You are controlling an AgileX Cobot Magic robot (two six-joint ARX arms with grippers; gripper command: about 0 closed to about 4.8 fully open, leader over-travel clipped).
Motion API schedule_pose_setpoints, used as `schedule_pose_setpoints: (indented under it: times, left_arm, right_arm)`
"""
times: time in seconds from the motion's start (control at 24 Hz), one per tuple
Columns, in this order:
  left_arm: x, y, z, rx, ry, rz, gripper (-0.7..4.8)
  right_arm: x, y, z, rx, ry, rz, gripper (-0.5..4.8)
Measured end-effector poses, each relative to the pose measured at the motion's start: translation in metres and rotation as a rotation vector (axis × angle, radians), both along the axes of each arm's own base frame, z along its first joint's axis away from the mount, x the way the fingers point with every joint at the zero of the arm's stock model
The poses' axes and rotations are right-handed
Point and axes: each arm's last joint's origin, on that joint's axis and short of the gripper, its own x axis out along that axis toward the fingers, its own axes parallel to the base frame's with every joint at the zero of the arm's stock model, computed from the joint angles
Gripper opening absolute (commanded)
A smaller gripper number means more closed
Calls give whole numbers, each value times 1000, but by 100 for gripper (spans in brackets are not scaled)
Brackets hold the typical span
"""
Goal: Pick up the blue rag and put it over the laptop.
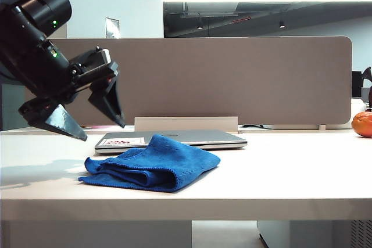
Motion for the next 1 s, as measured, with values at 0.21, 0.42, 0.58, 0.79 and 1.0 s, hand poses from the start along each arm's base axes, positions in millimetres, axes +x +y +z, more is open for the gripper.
schedule_pose_setpoints:
  times: [0.21, 0.42, 0.58, 0.79, 1.0]
  left_arm:
    - [2, -1, -11, 7, 40, -10, 409]
    - [4, -2, -19, 11, 69, -14, 408]
    - [5, -3, -25, 15, 86, -15, 408]
    - [6, -6, -32, -18, 126, -38, 404]
    - [4, -13, -32, -20, 123, -58, 404]
  right_arm:
    - [0, 0, 0, 0, 0, 0, 0]
    - [0, 0, 0, -1, 0, 0, 0]
    - [0, 0, 0, -1, 0, -1, 0]
    - [0, 0, 0, -1, -1, -1, 0]
    - [0, 0, 0, -3, -1, -6, 0]
